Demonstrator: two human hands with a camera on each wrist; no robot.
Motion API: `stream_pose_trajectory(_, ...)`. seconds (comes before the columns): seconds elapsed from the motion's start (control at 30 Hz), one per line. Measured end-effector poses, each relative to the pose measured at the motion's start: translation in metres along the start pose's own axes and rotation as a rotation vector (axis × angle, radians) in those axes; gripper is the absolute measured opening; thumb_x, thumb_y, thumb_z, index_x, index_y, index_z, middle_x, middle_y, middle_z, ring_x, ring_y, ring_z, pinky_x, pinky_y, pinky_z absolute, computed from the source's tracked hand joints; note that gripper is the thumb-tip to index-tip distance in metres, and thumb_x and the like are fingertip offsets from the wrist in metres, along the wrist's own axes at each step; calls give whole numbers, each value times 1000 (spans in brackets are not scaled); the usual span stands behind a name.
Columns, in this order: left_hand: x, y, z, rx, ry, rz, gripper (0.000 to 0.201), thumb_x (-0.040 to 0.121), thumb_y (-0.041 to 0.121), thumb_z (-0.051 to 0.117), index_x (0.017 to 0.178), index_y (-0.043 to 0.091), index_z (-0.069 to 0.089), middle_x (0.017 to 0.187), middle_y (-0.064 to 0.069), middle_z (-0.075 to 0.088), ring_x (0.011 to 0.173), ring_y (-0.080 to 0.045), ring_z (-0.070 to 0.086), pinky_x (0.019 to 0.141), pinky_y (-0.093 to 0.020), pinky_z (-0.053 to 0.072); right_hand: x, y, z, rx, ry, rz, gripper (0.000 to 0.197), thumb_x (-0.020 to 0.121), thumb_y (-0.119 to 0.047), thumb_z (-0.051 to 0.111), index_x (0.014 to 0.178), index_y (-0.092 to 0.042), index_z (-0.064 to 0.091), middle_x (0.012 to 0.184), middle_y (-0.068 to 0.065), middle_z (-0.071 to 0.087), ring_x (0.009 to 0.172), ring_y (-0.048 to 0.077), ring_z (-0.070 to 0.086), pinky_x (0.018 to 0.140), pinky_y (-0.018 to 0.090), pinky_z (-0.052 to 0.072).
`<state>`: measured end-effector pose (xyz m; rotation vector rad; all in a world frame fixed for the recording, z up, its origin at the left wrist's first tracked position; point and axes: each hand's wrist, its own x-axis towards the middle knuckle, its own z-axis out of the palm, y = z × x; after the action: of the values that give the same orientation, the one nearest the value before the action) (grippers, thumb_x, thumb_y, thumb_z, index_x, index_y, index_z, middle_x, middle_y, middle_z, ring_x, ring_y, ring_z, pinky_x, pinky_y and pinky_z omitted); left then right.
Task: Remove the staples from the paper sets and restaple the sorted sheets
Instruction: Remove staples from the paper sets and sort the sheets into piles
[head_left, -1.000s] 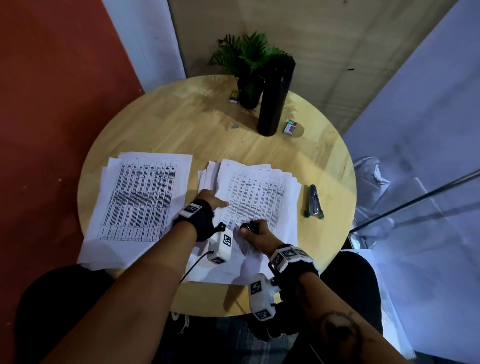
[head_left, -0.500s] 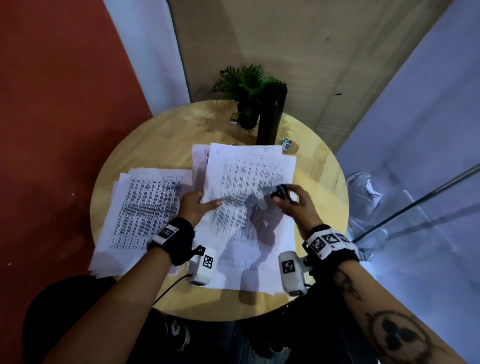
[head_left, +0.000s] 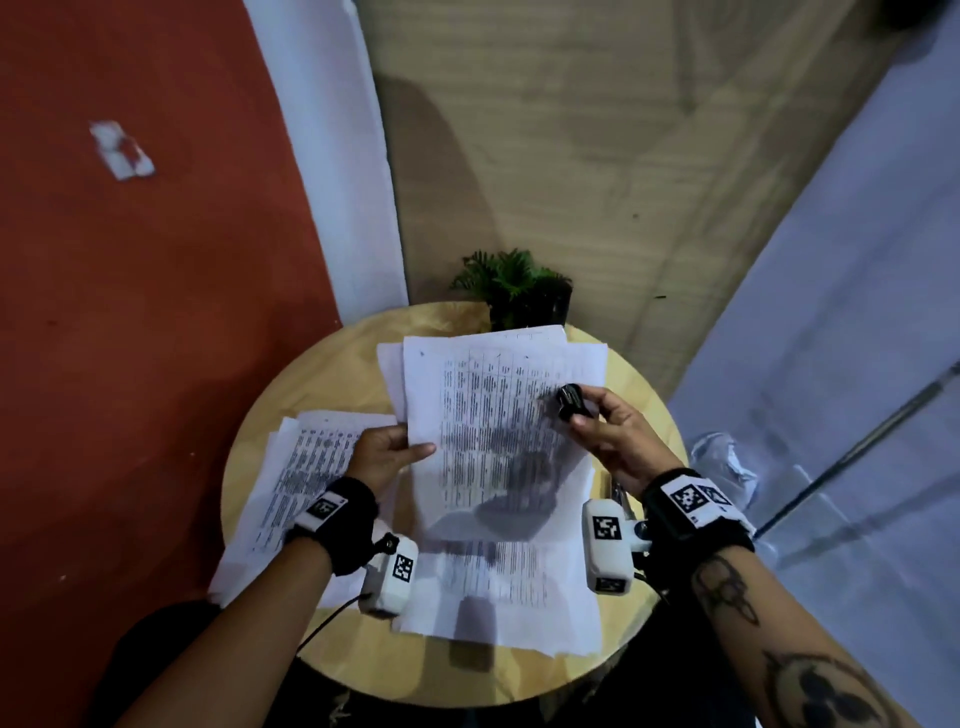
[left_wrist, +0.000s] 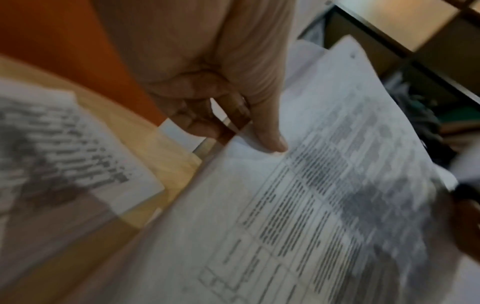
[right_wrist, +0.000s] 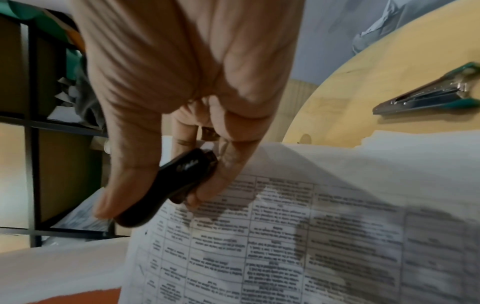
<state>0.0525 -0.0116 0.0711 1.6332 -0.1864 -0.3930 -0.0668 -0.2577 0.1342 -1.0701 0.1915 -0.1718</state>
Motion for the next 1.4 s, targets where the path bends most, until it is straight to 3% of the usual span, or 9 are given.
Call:
stream_pose_trajectory(0.1,-8,25,-9,46,121,86,21,71,-4,76,76,13,64,64,13,67,64,0,60,75,-29,45,-6,-12,10,27,-23,-48,90,23,-27,97,101,-6,58,92,2,72,86,15,69,75,24,56)
stream_pose_trajectory(0.3,-13,131,-25,96,239,572,92,41,57,86,118,44,37,127,0,45,120,-15,44,101,-26,37,-28,-48,28,32,-184,-171,58,25,-26,96,79,-21,76,87,-2,73,81,9,70,65,18,54)
stream_pose_trajectory(0.43,-24,184,-20,443,95,741,66,44,76,74,103,52,55,105,8,64,104,-20,60,89,-41,50,-38,-60,34,31,-238,-216,30,56,-6,84,80,-22,76,87,-1,73,82,10,70,65,19,55)
stream_pose_trajectory(0.5,-29,198,-14,526,-3,712,48,47,73,74,86,47,65,88,9,70,87,-16,65,83,-45,52,-41,-64,34,38,-206,-236,44,77,14,53,78,-23,76,85,-1,73,79,9,70,64,18,54)
stream_pose_trajectory(0.73,-43,205,3,427,-187,615,17,68,25,82,65,36,70,66,19,68,66,5,61,67,-19,46,-51,-67,32,52,-129,-273,35,69,10,64,81,-21,76,87,2,72,79,10,70,63,18,54)
stream_pose_trajectory(0.9,-47,206,8,456,-204,642,18,68,44,72,81,33,69,77,21,70,77,5,62,77,-22,48,-52,-70,40,-60,180,-440,87,19,-43,94,95,-17,61,87,0,73,79,5,68,66,16,54)
stream_pose_trajectory(1.0,-47,209,8,479,-204,649,30,67,50,70,87,28,72,86,13,73,83,-2,65,85,-32,51,-57,-81,62,-403,352,-695,61,47,-28,88,102,-15,64,110,20,61,98,17,65,87,26,52)
stream_pose_trajectory(1.2,-49,210,6,463,-190,636,26,64,50,74,82,32,75,82,19,73,81,2,65,83,-36,52,-49,-84,109,-1105,112,-1012,56,64,-21,77,114,-1,64,104,2,62,97,3,55,90,2,34)
stream_pose_trajectory(1.4,-52,215,8,478,-148,633,6,63,41,73,63,46,70,56,21,62,58,5,53,65,-27,44,-36,-84,124,-1474,40,-1173,40,65,-10,70,104,-4,65,102,11,64,89,33,59,72,36,47)
